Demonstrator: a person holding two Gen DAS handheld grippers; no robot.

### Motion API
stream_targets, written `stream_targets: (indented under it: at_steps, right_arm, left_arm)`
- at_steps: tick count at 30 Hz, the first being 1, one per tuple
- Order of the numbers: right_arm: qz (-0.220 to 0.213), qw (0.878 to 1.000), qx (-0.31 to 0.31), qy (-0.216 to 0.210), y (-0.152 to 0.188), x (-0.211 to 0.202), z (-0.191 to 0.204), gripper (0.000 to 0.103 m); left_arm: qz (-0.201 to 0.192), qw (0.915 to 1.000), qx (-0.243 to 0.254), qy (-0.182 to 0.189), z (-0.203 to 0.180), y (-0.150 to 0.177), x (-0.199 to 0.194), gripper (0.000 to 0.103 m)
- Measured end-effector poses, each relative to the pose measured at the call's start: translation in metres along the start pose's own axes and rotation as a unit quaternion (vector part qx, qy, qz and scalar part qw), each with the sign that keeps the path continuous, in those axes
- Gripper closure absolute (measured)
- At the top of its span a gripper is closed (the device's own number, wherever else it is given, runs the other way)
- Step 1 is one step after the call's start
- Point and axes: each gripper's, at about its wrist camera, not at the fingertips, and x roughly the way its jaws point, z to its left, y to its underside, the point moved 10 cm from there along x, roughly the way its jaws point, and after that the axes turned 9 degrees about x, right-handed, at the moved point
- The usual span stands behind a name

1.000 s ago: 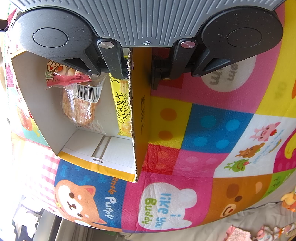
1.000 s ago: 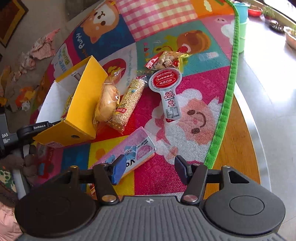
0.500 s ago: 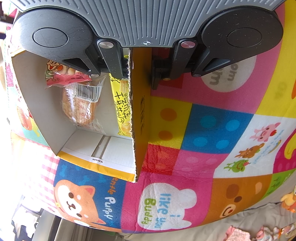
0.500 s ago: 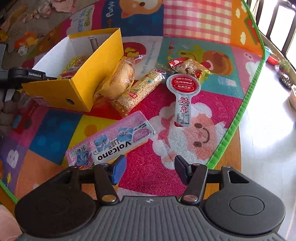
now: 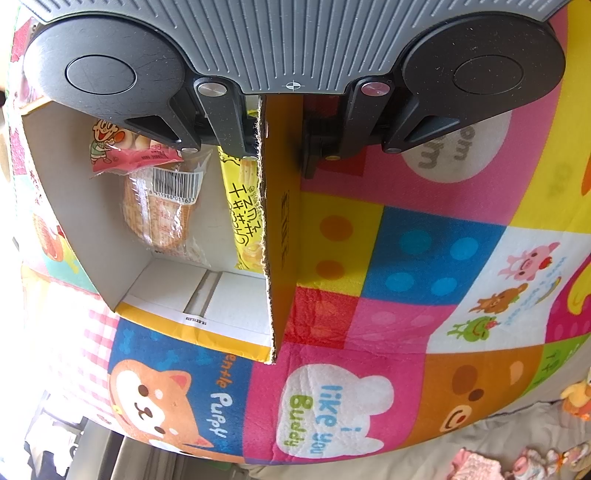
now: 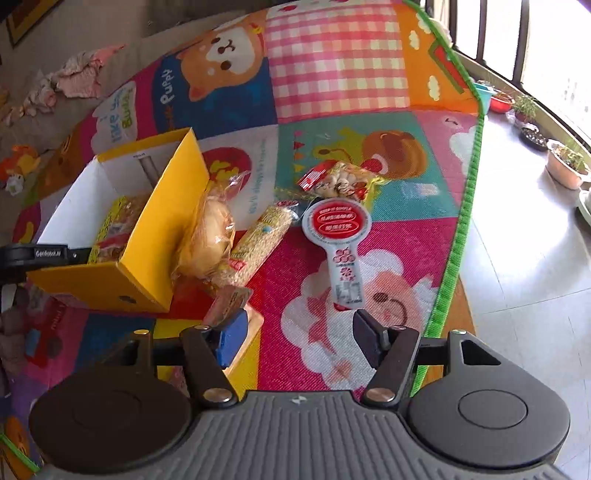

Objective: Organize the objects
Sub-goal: 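Close the right gripper on the pink Volcano box and lift it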

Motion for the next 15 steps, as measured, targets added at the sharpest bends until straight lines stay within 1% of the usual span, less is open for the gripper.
stream_targets:
  at_steps: [2, 3, 5, 7, 8, 11, 13, 15]
  right_arm:
    - [-0.019, 1.0, 0.01, 0.018, -0.008, -0.005, -0.007, 0.037]
    - [-0.016, 1.0, 0.013, 0.011, -0.009, -0.005, -0.006, 0.037]
    - [0.004, 1.0, 0.018, -0.022, -0.004, -0.008, 0.003, 0.034]
    - [0.014, 0.999, 0.011, -0.044, 0.006, -0.011, 0.02, 0.02]
    - [0.016, 0.999, 0.007, -0.049, 0.012, -0.011, 0.028, 0.017]
    - [0.036, 0.997, -0.03, -0.061, 0.035, -0.003, 0.057, 0.017]
    - [0.039, 0.996, -0.059, -0.055, 0.047, 0.003, 0.07, 0.017]
    - [0.037, 0.995, -0.085, -0.04, 0.054, 0.007, 0.074, 0.017]
  left_arm:
    - [0.0, 1.0, 0.0, 0.0, 0.0, 0.0, 0.0, 0.09]
    - [0.0, 1.0, 0.0, 0.0, 0.0, 0.0, 0.0, 0.09]
    - [0.0, 1.0, 0.0, 0.0, 0.0, 0.0, 0.0, 0.09]
    - [0.0, 1.0, 0.0, 0.0, 0.0, 0.0, 0.0, 0.09]
    - [0.0, 1.0, 0.0, 0.001, 0.0, 0.0, 0.0, 0.09]
    - [-0.001, 1.0, -0.001, 0.001, 0.0, 0.0, -0.001, 0.09]
    - [-0.001, 1.0, -0.001, 0.003, 0.0, 0.0, -0.001, 0.09]
    - [-0.002, 1.0, -0.002, 0.004, 0.001, 0.0, -0.001, 0.09]
